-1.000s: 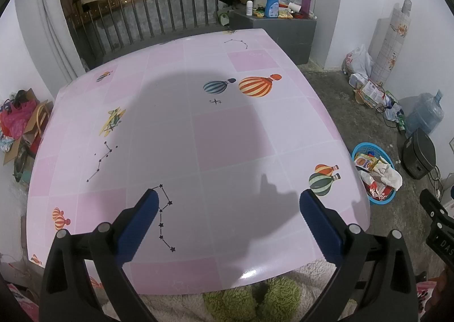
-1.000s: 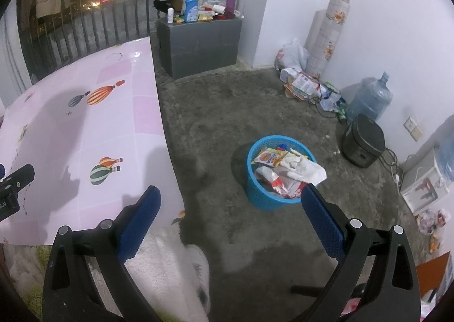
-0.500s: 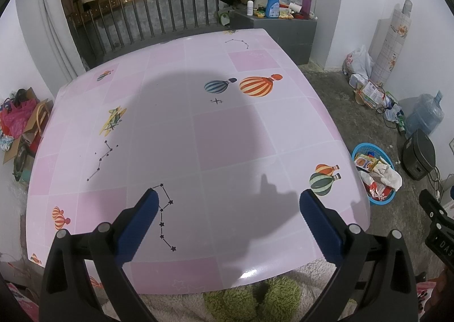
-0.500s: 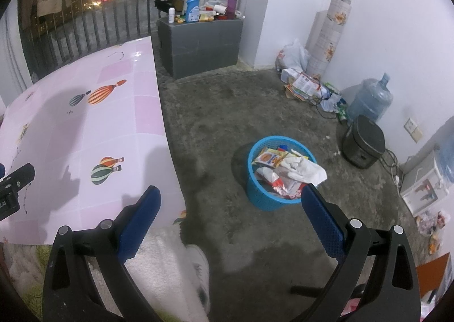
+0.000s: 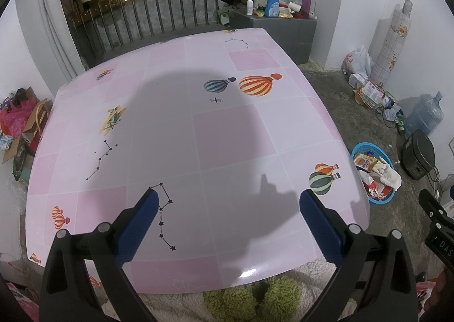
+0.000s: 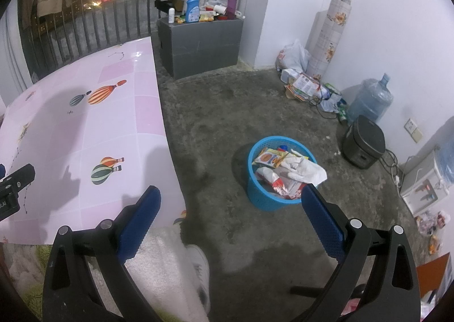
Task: Collect trash
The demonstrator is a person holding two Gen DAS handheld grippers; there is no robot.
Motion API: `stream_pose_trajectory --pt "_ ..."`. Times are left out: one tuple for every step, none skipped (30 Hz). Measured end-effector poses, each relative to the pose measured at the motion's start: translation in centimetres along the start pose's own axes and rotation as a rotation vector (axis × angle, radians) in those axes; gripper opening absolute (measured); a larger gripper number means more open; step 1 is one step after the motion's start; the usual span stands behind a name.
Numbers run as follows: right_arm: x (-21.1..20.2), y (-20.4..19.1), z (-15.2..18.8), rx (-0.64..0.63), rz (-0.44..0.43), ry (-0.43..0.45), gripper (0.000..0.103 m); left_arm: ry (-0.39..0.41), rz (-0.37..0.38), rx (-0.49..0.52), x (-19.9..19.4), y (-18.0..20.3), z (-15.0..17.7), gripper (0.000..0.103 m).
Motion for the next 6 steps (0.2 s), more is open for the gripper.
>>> stream_pose_trajectory --pt "0.0 0.01 -0.01 -0.001 0.0 0.0 0.095 -0.001 0.0 -0.001 -0.04 0.04 0.07 0.097" --pt "0.0 0.02 -0.02 -0.001 0.0 0.001 0.095 -0.002 0.0 -0.001 -0.08 0.07 0.13 0.097" --pt "0.0 0.0 -0.01 -0.001 0.0 0.002 0.095 -0.001 0.0 -0.001 -0.09 0.07 0.14 0.097" --pt "0.02 0.05 -0.03 -0.002 0.0 0.001 0.095 -0.001 0.0 -0.001 -0.08 0.07 0.14 0.097" --pt "0.03 0.06 -0.03 -0.002 0.0 0.0 0.095 -0.001 0.001 -0.001 -0.09 0.07 0.14 0.097" --pt "0.03 0.05 -0.01 -0.001 -0.001 0.0 0.095 -0.001 0.001 -0.001 -0.12 0.11 0.21 0.097"
Point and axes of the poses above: each gripper's, at about its wrist camera, not at the fingertips, and x roughly the way its jaws point, y to its right, z to its underside, the point moved 5 cm from there along x, roughly the way its jaws point, and after that the axes turned 3 degrees about y, right-handed, at the moved point
